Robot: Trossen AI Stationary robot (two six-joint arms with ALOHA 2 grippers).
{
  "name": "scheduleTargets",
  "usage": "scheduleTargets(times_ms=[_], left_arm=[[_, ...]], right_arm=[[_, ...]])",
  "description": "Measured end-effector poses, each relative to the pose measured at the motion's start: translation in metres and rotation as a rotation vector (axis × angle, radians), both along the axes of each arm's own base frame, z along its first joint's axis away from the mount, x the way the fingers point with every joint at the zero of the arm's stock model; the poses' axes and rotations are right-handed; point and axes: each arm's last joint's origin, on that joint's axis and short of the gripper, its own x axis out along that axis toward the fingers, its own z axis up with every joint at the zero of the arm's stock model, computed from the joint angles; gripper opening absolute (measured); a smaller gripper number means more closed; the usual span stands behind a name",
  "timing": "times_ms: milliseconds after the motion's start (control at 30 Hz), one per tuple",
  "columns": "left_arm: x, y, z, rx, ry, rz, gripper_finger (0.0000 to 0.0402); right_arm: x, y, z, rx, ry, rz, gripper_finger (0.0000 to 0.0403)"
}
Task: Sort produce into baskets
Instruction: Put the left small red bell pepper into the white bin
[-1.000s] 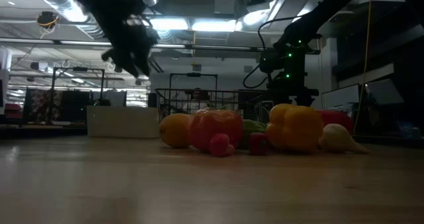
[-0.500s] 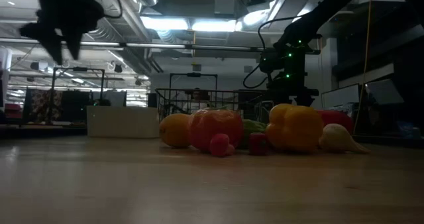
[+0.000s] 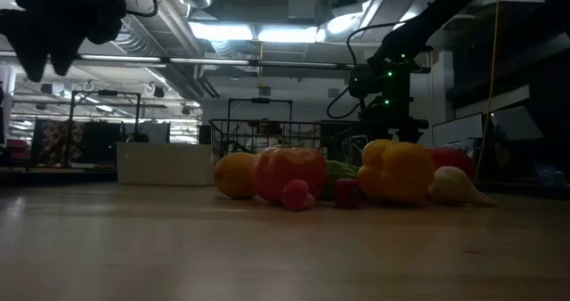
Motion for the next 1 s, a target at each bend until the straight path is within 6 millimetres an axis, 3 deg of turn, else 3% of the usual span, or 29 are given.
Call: scheduleTargets(times_ms=[433, 700, 1000], left_arm=[[0.059, -0.053, -0.047, -0.124, 0.103, -0.173, 0.0211], [0.075, -0.076, -0.077, -0.178, 0.204, -0.226, 0.0211], [0.086, -0.087, -0.101, -0.164, 0.256, -0.222, 0.0212]], right_arm=[[0.000, 0.000, 0.000, 0.001, 0.000, 0.000, 0.0342], [0.000, 0.000, 0.000, 0.001, 0.000, 0.000, 0.0342], [0.000, 0.000, 0.000, 0.002, -0.002, 0.001, 0.0342]])
